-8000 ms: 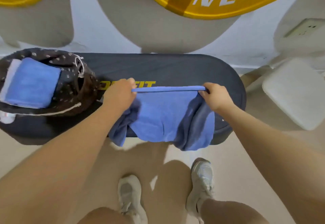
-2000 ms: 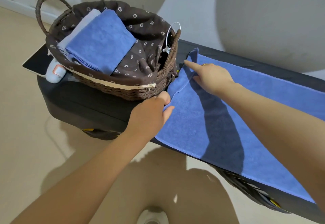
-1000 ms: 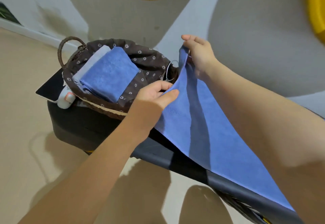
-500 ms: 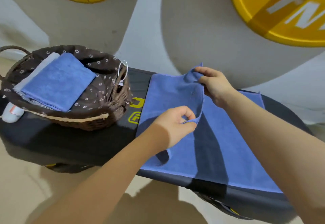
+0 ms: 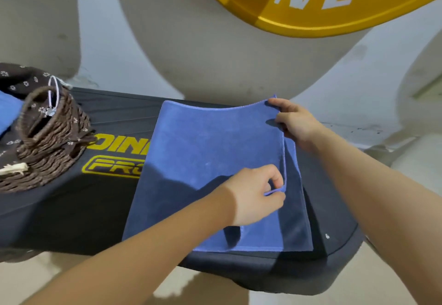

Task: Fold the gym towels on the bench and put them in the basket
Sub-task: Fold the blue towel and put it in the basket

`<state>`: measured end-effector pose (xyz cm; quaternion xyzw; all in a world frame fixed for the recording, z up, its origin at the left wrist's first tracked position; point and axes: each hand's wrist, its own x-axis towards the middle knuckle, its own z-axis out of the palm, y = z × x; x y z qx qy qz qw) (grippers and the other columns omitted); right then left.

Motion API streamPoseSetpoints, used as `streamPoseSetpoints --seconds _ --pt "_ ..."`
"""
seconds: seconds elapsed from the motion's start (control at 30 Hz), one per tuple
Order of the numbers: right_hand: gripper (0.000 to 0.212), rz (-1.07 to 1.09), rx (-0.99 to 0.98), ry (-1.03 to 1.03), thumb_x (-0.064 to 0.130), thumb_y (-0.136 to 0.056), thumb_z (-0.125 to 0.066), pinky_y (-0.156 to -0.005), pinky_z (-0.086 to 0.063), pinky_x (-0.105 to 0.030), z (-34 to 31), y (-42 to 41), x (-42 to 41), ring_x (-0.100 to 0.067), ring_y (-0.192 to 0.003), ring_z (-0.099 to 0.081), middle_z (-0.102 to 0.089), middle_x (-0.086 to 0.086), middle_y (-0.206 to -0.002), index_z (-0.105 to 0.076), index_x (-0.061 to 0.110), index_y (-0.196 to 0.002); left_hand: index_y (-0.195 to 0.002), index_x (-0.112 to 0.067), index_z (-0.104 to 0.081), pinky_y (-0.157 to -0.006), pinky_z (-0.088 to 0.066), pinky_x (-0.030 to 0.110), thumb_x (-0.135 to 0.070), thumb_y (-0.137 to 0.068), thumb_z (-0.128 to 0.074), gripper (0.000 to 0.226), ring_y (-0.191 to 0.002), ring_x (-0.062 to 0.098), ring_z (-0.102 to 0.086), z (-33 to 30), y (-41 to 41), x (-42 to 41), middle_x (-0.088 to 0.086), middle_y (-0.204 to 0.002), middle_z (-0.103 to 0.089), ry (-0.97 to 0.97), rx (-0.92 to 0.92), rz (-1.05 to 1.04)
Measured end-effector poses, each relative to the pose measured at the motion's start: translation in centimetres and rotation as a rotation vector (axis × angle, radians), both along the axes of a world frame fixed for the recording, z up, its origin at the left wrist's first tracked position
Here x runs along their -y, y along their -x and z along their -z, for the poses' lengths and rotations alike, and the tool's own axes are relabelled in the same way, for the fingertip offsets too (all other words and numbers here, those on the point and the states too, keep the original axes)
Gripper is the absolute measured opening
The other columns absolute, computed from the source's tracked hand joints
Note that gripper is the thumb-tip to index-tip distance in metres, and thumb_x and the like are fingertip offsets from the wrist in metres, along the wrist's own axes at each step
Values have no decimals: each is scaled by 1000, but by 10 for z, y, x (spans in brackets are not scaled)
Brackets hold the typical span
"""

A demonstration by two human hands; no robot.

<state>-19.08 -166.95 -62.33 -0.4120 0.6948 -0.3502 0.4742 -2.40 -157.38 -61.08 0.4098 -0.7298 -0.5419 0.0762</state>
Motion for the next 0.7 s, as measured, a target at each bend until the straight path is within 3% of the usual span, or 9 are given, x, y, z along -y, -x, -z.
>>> streamPoseSetpoints --seconds 0.07,0.13,0.23,0.3,0.4,0.53,0.6,0.63,0.7 --pt "52 -11 -33 -9 -10 -88 -34 -37 -35 -10 5 11 2 -4 -44 -46 -49 4 -78 -48 13 -133 -83 -23 -45 -50 -34 24 -22 -91 -47 9 -46 11 -35 6 17 2 -5 -48 -39 29 27 6" --pt "54 0 -55 -26 -14 -88 -32 -35 -37 -10 12 20 2 -9 -57 -48 -54 -6 -100 -44 9 -137 -86 -21 -46 -50 -33 24 -22 -92 -48 6 -47 10 -36 15 31 3 -5 -51 -40 19 55 -4" --pt "49 24 -57 -31 -19 -87 -30 -43 -42 -17 18 30 1 -18 -69 -52 -45 -23 -138 -41 -4 -132 -92 -20 -45 -50 -34 23 -22 -93 -48 3 -51 10 -38 25 48 0 -6 -57 -41 -32 75 6" --pt "52 20 -105 -4 -19 -86 -31 -57 -43 -25 23 37 2 -22 -87 -51 -46 -20 -139 -45 2 -132 -95 -20 -44 -51 -34 22 -22 -94 -47 4 -52 9 -37 28 56 -1 -6 -59 -40 -51 68 9" --pt "51 1 -206 39 -11 -85 -37 -81 -50 -36 33 46 1 -21 -98 -55 -56 -10 -130 -51 11 -129 -102 -18 -45 -52 -33 22 -23 -94 -47 10 -52 9 -37 34 63 -2 -6 -59 -39 -73 94 31" --pt "28 -26 -363 7 9 -85 -50 -86 -53 -50 33 46 -4 -38 -106 -58 -61 -19 -114 -54 3 -112 -114 -18 -48 -59 -38 23 -38 -93 -48 30 -58 9 -43 46 64 -4 -4 -67 -49 -116 180 102" --pt "37 -42 -541 6 12 -87 -52 -86 -48 -39 31 43 -16 -35 -113 -53 -53 -20 -124 -48 1 -121 -119 -20 -49 -64 -40 18 -38 -94 -46 32 -63 5 -46 48 58 -9 -4 -75 -52 -129 97 104" --pt "38 -50 -630 48 14 -89 -51 -85 -42 -32 29 41 -26 -31 -114 -50 -47 -16 -130 -46 4 -124 -120 -19 -50 -64 -39 13 -32 -95 -46 29 -62 2 -46 48 53 -12 -5 -78 -53 -88 32 104" --pt "33 -73 -726 144 15 -90 -50 -83 -40 -31 27 35 -55 -26 -109 -51 -42 -10 -134 -48 8 -122 -119 -16 -55 -63 -36 7 -20 -95 -48 25 -61 -3 -46 52 38 -16 -11 -82 -51 89 -32 122"
